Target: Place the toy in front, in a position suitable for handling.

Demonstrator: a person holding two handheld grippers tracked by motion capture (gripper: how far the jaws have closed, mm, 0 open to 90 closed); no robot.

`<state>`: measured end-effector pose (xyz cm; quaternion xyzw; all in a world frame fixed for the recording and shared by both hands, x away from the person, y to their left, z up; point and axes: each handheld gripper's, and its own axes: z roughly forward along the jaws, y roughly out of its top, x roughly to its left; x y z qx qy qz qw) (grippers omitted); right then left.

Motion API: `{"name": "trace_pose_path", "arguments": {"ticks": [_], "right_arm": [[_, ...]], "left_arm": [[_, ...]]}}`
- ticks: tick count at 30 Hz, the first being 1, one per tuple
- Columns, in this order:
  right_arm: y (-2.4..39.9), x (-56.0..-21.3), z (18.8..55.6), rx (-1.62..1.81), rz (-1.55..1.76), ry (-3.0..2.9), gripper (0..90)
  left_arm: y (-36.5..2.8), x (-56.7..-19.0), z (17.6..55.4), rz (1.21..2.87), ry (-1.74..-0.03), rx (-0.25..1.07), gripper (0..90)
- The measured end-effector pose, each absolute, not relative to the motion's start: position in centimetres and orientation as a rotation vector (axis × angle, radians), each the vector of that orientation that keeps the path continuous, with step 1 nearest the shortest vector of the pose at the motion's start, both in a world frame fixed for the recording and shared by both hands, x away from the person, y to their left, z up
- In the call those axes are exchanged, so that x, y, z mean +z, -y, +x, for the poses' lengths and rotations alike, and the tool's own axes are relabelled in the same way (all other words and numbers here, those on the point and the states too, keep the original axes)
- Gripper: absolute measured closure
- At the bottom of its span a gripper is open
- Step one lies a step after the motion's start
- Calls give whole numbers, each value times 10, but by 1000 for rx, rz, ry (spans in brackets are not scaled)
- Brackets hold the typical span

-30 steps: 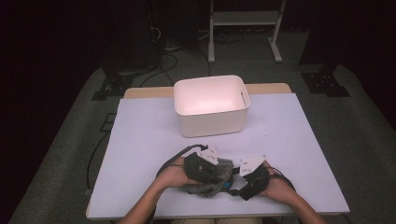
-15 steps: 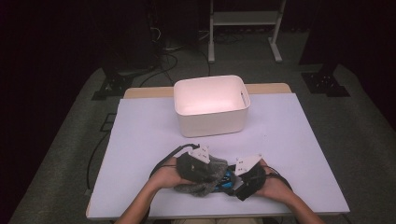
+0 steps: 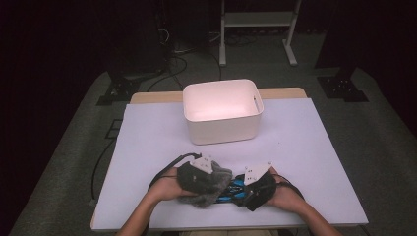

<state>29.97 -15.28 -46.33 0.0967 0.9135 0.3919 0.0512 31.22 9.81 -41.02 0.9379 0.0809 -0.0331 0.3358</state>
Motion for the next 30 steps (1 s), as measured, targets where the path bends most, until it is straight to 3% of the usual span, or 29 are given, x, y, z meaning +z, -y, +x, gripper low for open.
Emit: {"name": "trace_pose_path", "arguments": {"ticks": [10, 24, 30], "right_arm": [[153, -464, 300, 1192, 308, -2788, 180], [154, -464, 300, 1201, 319, -2785, 182], [154, -465, 300, 1204, 321, -2785, 182]], "left_arm": [[-140, -421, 307, 2470, -338, -16, 801], [-104, -414, 303, 2454, -181, -133, 802], [-121, -417, 308, 2457, -243, -122, 801]]}}
